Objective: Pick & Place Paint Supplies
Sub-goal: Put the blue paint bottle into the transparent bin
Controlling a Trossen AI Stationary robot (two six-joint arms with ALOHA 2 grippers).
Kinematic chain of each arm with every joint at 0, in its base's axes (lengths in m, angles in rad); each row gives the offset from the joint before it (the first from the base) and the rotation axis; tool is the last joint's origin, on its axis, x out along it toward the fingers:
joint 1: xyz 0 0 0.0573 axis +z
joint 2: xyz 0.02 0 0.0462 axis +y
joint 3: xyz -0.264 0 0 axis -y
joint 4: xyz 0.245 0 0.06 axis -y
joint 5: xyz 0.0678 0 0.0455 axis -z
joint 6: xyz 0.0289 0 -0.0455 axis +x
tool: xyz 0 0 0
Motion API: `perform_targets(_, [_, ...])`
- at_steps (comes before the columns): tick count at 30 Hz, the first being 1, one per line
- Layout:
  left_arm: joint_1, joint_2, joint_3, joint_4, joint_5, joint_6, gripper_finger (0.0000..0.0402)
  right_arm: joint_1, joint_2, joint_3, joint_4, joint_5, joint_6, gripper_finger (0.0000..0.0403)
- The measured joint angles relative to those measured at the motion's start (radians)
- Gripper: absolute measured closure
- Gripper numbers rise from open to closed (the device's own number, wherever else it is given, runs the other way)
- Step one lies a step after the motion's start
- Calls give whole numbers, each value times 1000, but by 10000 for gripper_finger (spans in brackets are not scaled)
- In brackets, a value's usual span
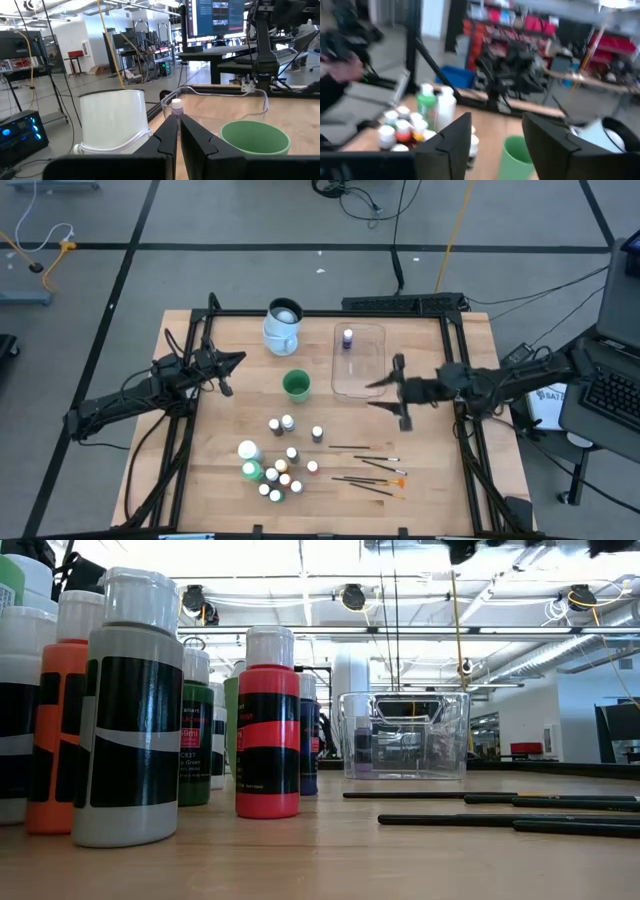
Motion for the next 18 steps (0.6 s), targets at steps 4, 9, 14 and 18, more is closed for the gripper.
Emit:
perform_targets(4, [0, 0, 0, 3, 0, 12, 376, 43, -76, -153, 97, 147, -12, 296])
perform_targets(9, [0, 0, 0, 3, 0, 33, 376, 45, -89, -345, 309, 240, -22, 376])
perform_targets(14, [0, 0, 0, 3, 0, 48, 376, 45, -59, -448, 504, 185, -41, 392])
perform_targets(18, [0, 0, 0, 5, 0, 44, 376, 45, -43, -469, 515, 179, -28, 383])
